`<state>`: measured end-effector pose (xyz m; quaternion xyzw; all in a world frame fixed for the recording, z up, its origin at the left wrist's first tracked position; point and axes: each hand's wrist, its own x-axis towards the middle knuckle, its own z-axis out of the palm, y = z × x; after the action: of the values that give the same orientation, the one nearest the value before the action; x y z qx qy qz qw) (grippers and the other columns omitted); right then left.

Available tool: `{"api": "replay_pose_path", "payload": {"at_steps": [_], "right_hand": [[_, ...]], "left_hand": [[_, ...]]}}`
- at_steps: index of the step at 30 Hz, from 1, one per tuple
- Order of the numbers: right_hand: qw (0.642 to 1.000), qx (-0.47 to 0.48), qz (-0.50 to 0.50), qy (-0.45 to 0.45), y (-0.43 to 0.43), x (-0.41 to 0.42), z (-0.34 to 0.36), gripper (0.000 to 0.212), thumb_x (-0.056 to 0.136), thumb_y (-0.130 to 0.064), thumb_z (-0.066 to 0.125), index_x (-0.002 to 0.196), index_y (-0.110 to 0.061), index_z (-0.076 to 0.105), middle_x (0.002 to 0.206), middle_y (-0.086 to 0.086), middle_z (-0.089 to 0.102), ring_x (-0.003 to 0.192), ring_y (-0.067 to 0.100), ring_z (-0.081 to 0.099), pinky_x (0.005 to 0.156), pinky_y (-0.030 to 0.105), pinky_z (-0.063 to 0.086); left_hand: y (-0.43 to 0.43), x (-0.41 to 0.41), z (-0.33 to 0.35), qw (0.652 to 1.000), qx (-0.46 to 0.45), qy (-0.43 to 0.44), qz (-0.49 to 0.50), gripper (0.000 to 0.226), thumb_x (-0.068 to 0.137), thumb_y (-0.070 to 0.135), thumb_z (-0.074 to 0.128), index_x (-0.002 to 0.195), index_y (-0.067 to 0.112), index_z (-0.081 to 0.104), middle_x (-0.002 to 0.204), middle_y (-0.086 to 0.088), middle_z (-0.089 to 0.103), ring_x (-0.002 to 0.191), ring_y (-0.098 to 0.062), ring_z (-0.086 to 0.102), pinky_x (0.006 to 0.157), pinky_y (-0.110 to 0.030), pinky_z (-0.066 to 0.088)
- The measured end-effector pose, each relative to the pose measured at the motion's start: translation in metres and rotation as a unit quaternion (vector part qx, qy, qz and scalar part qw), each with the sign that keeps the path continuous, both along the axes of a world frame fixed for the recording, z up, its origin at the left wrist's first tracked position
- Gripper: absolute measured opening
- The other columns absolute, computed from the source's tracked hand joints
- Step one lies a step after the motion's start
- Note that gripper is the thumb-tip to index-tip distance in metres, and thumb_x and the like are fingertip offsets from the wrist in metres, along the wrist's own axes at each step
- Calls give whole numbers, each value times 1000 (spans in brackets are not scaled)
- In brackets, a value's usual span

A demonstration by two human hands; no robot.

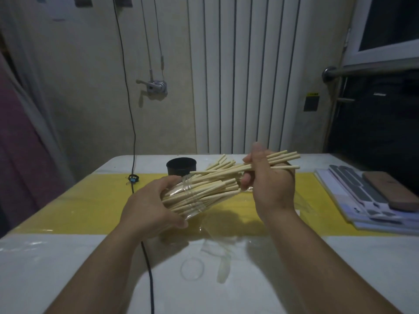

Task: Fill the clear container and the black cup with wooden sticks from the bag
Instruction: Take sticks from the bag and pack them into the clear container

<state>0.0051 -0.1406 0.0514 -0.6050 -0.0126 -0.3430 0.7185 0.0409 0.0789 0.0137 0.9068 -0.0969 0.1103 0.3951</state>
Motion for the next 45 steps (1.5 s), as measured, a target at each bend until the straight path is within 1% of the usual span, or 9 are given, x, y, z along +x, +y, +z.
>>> {"api": "replay_pose_path", "payload": {"at_steps": [9, 19, 23, 26, 28, 30, 36, 41, 45], "right_hand": [[988, 4, -143, -56, -2, 1, 1, 40, 98, -34, 58, 59, -22, 63, 43, -6, 56, 40, 7, 55, 47, 32, 49], [998, -48, -15, 28, -4, 12, -6, 29, 91, -33, 68, 67, -18, 69, 58, -15, 66, 58, -4, 61, 58, 11, 45], [988, -95, 99, 74, -1, 15, -11, 39, 73, -44, 76, 101, -19, 67, 97, -10, 71, 92, 7, 67, 83, 25, 54], [993, -34, 93, 59, -2, 13, -10, 51, 76, -43, 71, 120, -26, 53, 113, -5, 60, 92, 4, 64, 72, 21, 54], [998, 11, 59, 34, -5, 11, -5, 21, 99, -34, 54, 116, -23, 57, 110, -4, 64, 95, 6, 63, 76, 20, 50], [999, 10, 29, 21, -7, 11, -6, 27, 105, -27, 37, 106, -24, 64, 105, -5, 69, 99, 8, 63, 86, 28, 48], [989, -110, 74, 66, 1, 17, -14, 30, 104, -23, 46, 96, -24, 74, 95, -4, 73, 95, 16, 68, 90, 46, 54], [992, -108, 48, 48, -2, 10, -11, 31, 105, -28, 39, 114, -35, 68, 100, -38, 61, 96, -23, 52, 91, 21, 47], [971, -216, 77, 69, 1, 13, -13, 36, 105, -28, 37, 130, -27, 63, 135, -20, 55, 117, -13, 47, 94, 5, 33]], "left_hand": [[0, 1, 1, 1000, 12, -4, 3, 95, 26, 40, 82, 115, 59, 53, 103, 34, 57, 90, 2, 61, 80, -31, 53], [0, 2, -1, 999, 38, -15, 1, 99, 25, 45, 79, 119, 57, 52, 104, 34, 57, 92, 3, 60, 81, -31, 52], [0, 2, -1, 999, 42, -16, -3, 97, 24, 46, 78, 118, 57, 53, 105, 32, 58, 92, 1, 61, 80, -32, 53], [0, 3, -1, 999, 41, -17, -6, 99, 23, 49, 76, 119, 57, 54, 106, 29, 60, 92, -2, 63, 81, -35, 54], [1, 3, -1, 999, 36, -18, -7, 99, 23, 49, 76, 120, 55, 55, 106, 28, 61, 92, -2, 63, 81, -35, 55], [1, 3, -1, 999, 36, -19, -7, 100, 24, 48, 76, 122, 53, 56, 105, 28, 61, 91, -1, 63, 81, -35, 54], [0, 1, -1, 999, 36, -17, -4, 103, 23, 49, 76, 124, 52, 55, 106, 30, 59, 94, -1, 62, 83, -35, 54], [-1, 1, 1, 999, 40, -18, -1, 102, 26, 44, 79, 125, 52, 55, 106, 32, 58, 94, 0, 61, 83, -34, 54], [-2, 0, 1, 999, 45, -16, 2, 104, 25, 47, 77, 127, 51, 55, 109, 29, 59, 96, -4, 62, 85, -36, 54]]}}
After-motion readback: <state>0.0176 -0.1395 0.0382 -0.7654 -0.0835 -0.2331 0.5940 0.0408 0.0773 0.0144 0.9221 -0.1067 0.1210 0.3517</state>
